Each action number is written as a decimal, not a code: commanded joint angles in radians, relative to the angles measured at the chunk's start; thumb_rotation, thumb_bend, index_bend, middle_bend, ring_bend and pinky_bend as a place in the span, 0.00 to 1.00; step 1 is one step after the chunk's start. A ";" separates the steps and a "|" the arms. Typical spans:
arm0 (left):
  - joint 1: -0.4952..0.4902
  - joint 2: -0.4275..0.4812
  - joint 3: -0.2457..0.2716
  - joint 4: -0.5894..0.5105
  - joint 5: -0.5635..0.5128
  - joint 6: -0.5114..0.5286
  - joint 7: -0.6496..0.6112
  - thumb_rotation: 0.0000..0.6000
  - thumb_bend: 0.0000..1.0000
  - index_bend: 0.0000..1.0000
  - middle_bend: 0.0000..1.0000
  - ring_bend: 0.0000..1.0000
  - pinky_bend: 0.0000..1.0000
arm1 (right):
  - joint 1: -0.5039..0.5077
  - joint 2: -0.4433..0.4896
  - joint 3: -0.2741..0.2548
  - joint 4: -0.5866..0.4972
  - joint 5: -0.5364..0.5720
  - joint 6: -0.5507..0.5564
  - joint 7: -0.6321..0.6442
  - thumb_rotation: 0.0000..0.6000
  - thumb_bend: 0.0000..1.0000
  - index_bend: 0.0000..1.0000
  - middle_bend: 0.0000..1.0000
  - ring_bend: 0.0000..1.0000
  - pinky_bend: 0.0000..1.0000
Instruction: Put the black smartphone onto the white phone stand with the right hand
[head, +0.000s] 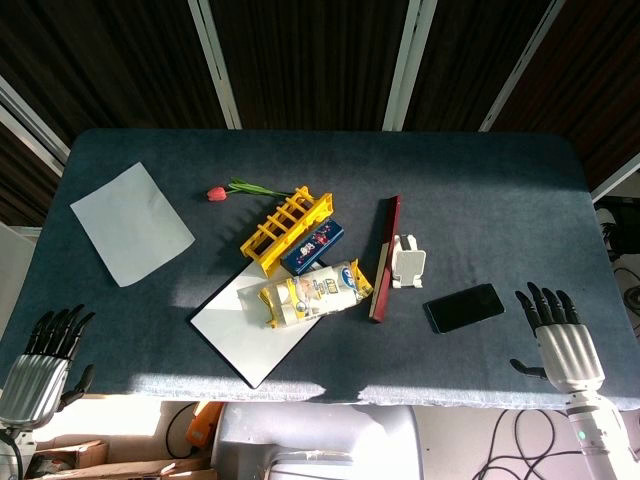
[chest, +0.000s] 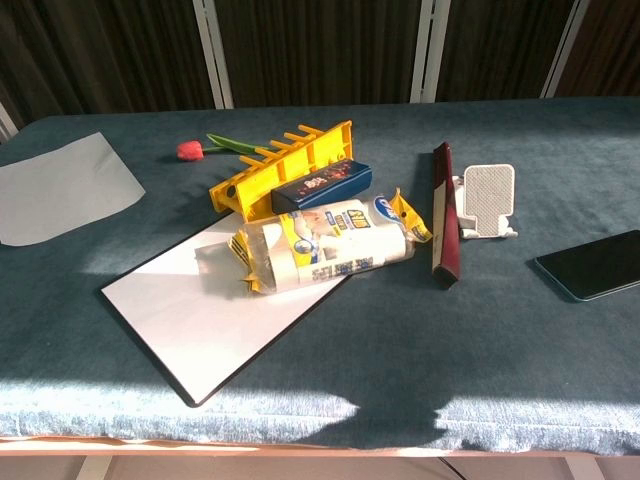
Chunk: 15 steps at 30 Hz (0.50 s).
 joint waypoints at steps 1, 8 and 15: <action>0.000 -0.001 0.001 0.003 -0.001 -0.003 0.001 1.00 0.40 0.00 0.00 0.00 0.00 | -0.001 -0.002 0.005 0.000 0.003 0.000 -0.001 1.00 0.22 0.00 0.00 0.00 0.00; -0.010 0.004 -0.002 0.004 -0.007 -0.019 -0.024 1.00 0.40 0.00 0.00 0.00 0.00 | 0.079 -0.025 0.030 0.090 0.003 -0.125 0.017 1.00 0.22 0.00 0.00 0.00 0.00; -0.014 0.002 -0.005 0.004 -0.017 -0.031 -0.018 1.00 0.40 0.00 0.00 0.00 0.00 | 0.190 -0.049 0.029 0.225 -0.016 -0.327 0.141 1.00 0.22 0.00 0.00 0.00 0.00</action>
